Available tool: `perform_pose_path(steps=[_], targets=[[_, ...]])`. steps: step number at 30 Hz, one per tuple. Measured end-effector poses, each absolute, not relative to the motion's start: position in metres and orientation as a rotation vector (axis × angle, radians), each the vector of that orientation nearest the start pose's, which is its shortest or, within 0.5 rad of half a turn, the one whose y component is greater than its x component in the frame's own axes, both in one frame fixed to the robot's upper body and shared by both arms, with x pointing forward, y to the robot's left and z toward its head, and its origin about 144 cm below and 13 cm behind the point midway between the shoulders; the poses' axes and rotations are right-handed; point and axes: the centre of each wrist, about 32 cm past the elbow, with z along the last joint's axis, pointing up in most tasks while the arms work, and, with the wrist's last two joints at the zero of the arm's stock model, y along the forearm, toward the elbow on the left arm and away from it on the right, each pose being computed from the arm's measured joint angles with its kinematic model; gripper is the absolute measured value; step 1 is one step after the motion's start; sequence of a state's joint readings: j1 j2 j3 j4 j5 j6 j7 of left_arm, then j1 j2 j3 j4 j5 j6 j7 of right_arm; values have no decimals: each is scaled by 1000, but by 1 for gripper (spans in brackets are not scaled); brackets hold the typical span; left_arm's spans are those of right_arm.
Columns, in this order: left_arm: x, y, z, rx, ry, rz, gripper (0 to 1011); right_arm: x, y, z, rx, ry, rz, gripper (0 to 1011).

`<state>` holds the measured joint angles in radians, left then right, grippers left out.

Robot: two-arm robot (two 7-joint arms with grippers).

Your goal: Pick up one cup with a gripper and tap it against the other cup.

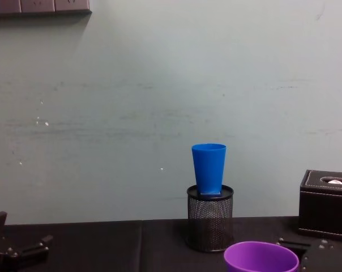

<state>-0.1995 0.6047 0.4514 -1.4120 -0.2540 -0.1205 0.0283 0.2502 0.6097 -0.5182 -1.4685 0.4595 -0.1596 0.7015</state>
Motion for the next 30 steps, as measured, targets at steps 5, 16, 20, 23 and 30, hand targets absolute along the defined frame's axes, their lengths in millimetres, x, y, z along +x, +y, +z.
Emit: perform_pose_path(steps=[5, 16, 20, 23, 30], targets=[[489, 310, 1140, 305, -285, 1248, 1011, 501, -283, 1156, -146, -127, -507, 724], [489, 310, 1140, 304, -285, 1248, 1012, 508, -277, 1147, -142, -142, -543, 724], [489, 310, 1140, 304, -285, 1248, 1011, 510, -277, 1144, -142, -142, -561, 724], [489, 310, 1140, 304, -285, 1248, 1011, 511, -278, 1142, -140, -140, -571, 724], [489, 310, 1140, 304, -285, 1248, 1011, 514, -278, 1139, -139, -134, -583, 724]])
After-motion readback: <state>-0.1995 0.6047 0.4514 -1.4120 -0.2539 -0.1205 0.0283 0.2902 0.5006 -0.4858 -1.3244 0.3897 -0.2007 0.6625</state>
